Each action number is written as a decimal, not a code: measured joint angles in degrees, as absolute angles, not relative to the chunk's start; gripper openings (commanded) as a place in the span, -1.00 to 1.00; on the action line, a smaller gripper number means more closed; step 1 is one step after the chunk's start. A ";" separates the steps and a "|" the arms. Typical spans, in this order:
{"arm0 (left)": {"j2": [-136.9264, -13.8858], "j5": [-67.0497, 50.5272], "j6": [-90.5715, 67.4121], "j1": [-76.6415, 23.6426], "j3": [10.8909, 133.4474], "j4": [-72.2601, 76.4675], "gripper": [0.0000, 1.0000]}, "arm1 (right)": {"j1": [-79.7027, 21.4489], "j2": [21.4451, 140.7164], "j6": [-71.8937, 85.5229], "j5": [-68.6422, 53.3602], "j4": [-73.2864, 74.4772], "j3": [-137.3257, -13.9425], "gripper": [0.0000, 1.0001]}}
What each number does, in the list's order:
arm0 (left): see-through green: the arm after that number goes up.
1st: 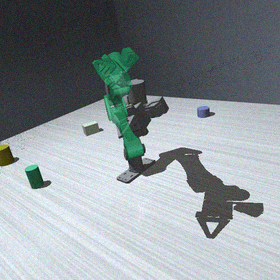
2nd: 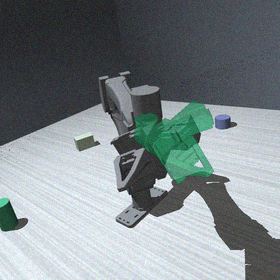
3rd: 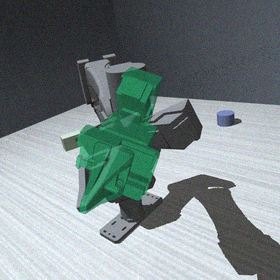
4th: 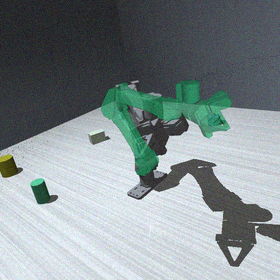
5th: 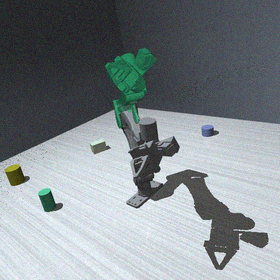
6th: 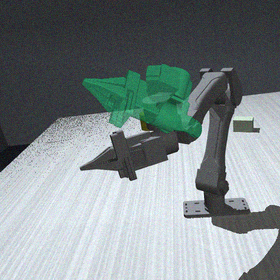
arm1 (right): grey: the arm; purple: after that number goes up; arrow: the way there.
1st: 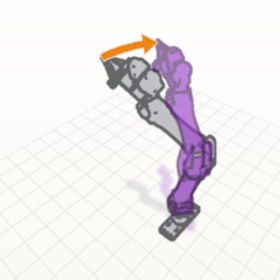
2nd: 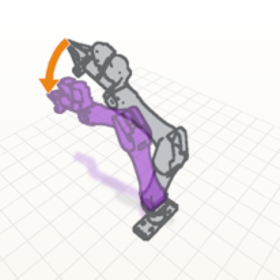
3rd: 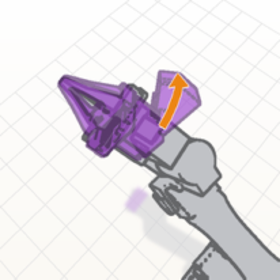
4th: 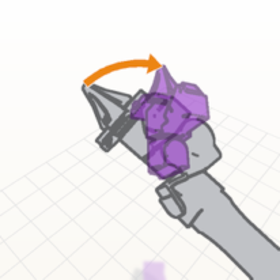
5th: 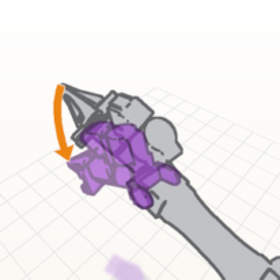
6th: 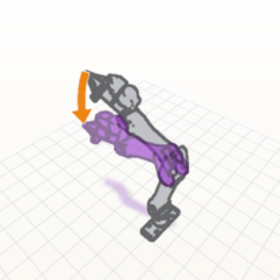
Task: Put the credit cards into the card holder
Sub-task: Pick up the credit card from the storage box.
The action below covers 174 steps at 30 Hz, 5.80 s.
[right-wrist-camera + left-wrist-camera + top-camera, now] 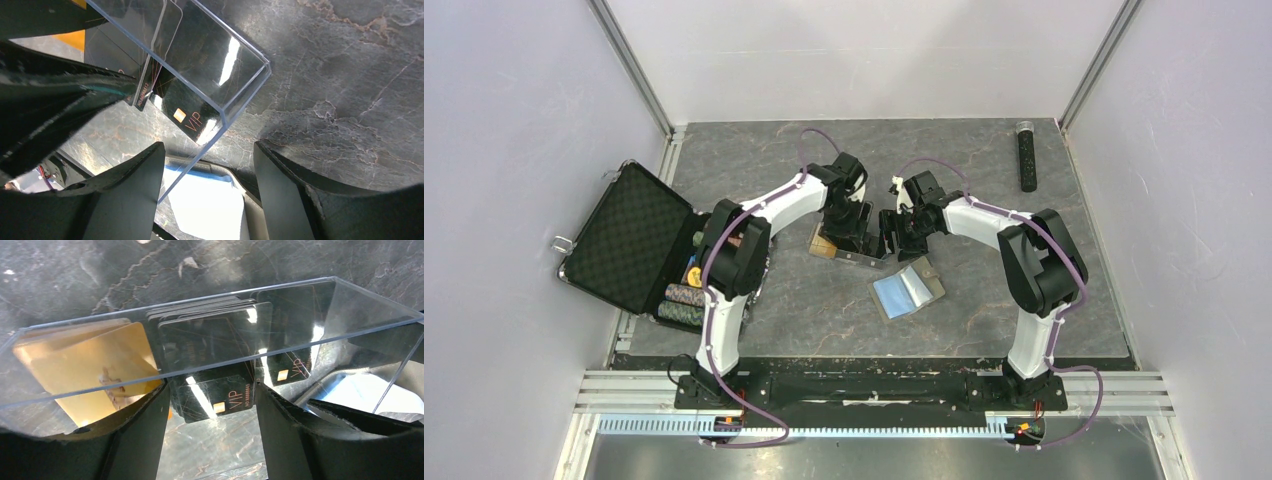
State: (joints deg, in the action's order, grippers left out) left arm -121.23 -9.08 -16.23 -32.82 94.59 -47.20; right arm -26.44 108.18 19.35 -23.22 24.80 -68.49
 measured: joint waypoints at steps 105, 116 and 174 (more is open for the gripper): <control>-115.00 -15.64 -15.97 -30.89 88.27 -37.95 0.67 | -23.44 104.05 23.09 -28.93 17.67 -63.35 0.40; -118.54 -19.84 -16.05 -30.65 87.72 -36.51 0.57 | -22.68 104.03 24.23 -30.22 16.67 -62.92 0.38; -119.37 -20.03 -16.95 -35.68 89.23 -37.06 0.43 | -21.76 101.82 27.40 -33.63 11.53 -57.95 0.00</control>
State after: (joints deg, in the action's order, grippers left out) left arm -119.37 -20.03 -16.95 -35.68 89.23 -37.06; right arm -21.76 101.82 27.40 -33.63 11.53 -57.95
